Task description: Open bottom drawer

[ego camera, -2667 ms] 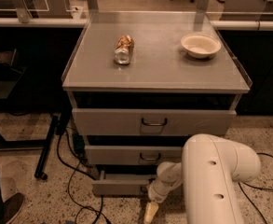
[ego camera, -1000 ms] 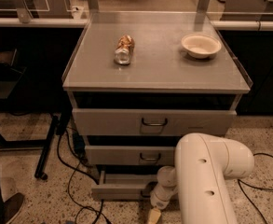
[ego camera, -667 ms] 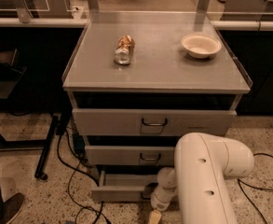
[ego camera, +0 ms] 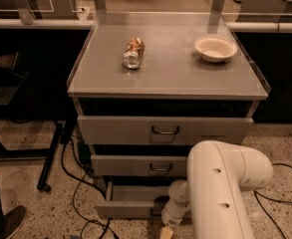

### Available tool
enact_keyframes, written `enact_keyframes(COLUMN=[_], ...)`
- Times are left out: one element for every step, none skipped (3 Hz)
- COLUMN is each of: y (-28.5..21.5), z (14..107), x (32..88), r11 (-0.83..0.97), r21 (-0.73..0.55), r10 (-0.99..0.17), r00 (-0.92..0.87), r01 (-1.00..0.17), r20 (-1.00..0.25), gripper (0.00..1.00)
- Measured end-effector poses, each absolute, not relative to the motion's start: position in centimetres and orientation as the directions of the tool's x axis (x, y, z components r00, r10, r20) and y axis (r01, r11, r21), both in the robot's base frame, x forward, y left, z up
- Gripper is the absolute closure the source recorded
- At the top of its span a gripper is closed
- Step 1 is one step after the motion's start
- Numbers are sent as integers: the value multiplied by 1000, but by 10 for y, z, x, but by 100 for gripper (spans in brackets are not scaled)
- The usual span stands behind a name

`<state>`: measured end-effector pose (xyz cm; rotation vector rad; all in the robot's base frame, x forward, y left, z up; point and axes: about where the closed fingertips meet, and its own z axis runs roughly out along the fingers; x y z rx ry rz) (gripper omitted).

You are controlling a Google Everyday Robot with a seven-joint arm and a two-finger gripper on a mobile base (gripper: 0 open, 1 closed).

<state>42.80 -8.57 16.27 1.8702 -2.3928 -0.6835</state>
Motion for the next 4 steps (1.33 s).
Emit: enact_keyframes(y=[-90,-80,-80,-85], z=[161,164,164,162], x=[420,417,413,395], r11=[201,200,189,192], r21=[362,362,368,383], r10=[-927,-927,-927,-926], r00=[-296,-296,-289,-295], r01=[-910,-910,-911,-904], r20=[-230,-231,-239,-234], gripper=[0,0,0,0])
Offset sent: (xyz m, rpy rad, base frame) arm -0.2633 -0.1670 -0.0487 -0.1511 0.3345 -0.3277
